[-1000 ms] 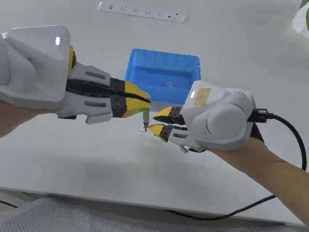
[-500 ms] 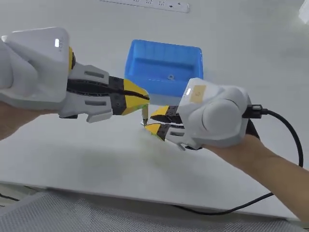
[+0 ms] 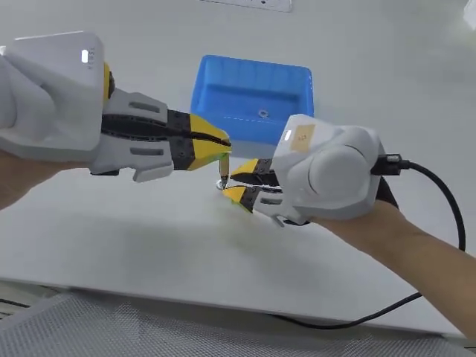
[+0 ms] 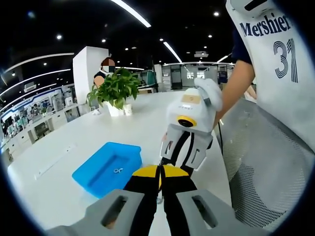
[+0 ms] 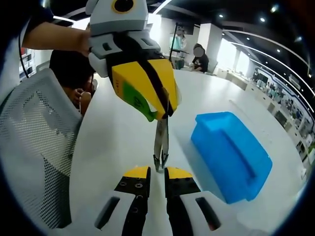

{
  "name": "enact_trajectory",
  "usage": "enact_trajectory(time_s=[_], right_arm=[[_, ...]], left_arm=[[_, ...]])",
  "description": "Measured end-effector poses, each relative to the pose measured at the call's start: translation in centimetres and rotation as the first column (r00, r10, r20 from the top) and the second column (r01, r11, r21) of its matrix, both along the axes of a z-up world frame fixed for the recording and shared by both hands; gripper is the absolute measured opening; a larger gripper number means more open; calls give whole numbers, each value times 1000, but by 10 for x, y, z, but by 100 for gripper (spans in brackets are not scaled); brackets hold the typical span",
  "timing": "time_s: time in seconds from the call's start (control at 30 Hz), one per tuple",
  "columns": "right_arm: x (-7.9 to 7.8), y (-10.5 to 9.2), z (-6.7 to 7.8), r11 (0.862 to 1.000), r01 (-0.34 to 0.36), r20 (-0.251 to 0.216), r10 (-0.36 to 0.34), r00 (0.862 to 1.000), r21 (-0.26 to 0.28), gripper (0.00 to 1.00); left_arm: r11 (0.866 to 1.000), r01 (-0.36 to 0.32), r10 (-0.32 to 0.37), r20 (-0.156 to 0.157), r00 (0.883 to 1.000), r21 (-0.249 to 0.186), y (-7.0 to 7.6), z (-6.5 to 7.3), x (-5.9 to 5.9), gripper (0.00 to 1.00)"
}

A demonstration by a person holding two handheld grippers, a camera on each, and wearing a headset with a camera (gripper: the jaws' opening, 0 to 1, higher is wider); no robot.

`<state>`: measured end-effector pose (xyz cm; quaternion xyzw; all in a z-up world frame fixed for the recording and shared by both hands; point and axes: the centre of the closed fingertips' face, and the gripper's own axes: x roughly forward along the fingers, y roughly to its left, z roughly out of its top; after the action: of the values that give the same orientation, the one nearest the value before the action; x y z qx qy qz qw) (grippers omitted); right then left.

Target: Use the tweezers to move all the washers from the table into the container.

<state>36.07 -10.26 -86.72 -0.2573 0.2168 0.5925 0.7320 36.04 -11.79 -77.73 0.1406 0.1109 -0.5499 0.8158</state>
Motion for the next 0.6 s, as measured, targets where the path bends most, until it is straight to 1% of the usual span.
enact_trajectory(time_s=[0.47,0.6], right_arm=[[-2,-2,-3,1000,2,-6,-2,1000,-11,12],[-3,-2,-4,1000,2,-8,-2,1000,-12,12]], left_arm=[[1000,1,-1,-6,1000,-2,1,-2,-4,4],[1000,-4,4,-6,1000,-8,1,-1,-3,4]])
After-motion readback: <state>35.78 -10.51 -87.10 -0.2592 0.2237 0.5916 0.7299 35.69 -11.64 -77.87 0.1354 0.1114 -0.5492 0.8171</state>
